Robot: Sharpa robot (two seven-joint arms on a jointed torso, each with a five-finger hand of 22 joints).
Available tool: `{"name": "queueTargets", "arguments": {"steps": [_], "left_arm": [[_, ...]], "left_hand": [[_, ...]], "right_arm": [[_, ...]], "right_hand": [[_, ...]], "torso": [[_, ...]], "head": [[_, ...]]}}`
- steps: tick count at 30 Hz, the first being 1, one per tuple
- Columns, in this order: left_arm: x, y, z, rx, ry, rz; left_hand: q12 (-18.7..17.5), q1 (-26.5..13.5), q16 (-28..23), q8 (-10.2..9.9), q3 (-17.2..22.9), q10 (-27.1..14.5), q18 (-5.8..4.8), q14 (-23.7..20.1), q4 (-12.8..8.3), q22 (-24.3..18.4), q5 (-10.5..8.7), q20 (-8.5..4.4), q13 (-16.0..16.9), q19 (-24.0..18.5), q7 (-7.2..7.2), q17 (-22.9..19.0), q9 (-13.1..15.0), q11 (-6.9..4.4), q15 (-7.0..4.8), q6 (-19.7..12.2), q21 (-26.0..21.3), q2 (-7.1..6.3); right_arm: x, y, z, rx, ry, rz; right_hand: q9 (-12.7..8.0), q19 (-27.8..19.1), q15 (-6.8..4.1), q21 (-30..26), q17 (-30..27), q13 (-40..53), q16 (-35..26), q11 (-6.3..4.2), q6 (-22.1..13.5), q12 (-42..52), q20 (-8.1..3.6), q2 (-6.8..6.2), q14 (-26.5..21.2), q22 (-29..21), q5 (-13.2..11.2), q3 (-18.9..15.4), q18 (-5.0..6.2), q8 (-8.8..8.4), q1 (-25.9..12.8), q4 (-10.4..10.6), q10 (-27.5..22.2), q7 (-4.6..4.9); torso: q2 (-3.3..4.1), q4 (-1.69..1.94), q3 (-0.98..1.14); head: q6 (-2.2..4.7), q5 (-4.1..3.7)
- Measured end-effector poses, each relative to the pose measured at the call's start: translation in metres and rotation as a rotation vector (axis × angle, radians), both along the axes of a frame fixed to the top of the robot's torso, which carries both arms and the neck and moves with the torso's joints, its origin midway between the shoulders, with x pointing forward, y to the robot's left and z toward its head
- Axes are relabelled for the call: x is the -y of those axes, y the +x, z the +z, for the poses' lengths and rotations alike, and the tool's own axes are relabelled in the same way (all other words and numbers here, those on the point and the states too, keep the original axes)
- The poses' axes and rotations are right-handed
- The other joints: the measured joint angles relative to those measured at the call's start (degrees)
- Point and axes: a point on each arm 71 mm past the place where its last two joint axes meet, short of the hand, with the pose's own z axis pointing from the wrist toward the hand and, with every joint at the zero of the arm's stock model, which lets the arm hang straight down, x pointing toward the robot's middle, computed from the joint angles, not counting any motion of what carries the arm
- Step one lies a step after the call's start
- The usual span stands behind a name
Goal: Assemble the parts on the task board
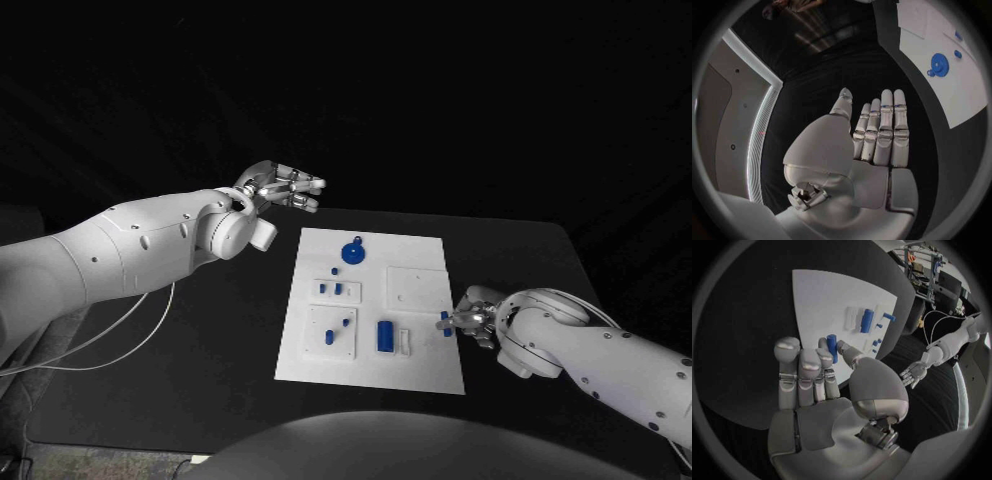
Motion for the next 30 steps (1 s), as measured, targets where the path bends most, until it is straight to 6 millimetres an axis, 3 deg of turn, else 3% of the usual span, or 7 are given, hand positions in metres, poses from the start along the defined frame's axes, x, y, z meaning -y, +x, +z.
{"name": "queueTargets", "arguments": {"steps": [12, 30], "left_arm": [[0.002, 0.0, 0.0, -0.002, -0.001, -0.004], [0.005, 0.0, 0.0, -0.004, -0.003, -0.01]], "left_hand": [[0.0, 0.0, 0.0, 0.0, 0.0, 0.0, 0.0, 0.0, 0.0, 0.0, 0.0, 0.0, 0.0, 0.0, 0.0, 0.0, 0.0, 0.0, 0.0, 0.0, 0.0, 0.0], [0.0, 0.0, 0.0, 0.0, 0.0, 0.0, 0.0, 0.0, 0.0, 0.0, 0.0, 0.0, 0.0, 0.0, 0.0, 0.0, 0.0, 0.0, 0.0, 0.0, 0.0, 0.0]], "right_arm": [[-0.04, -0.006, -0.016, -0.068, 0.066, 0.028], [-0.058, -0.01, -0.033, -0.121, 0.07, 0.043]], "right_hand": [[0.0, 0.0, 0.01, 0.0, -0.13, -0.05, 0.0, 0.0, 0.0, 0.0, 0.0, -0.28, 0.0, 0.0, 1.11, -0.12, 0.0, -0.02, -0.28, -0.25, 0.0, 0.0], [0.0, 0.0, 0.09, 0.0, -0.23, -0.12, 0.0, 0.01, 0.0, 0.0, 0.0, -0.29, -0.09, 0.0, 1.77, -0.43, 0.0, -0.08, -0.26, -0.57, 0.01, 0.01]], "torso": [[0.03, 0.05, -0.04], [0.02, -0.05, 0.02]], "head": [[0.0, 0.01], [0.0, 0.1]]}}
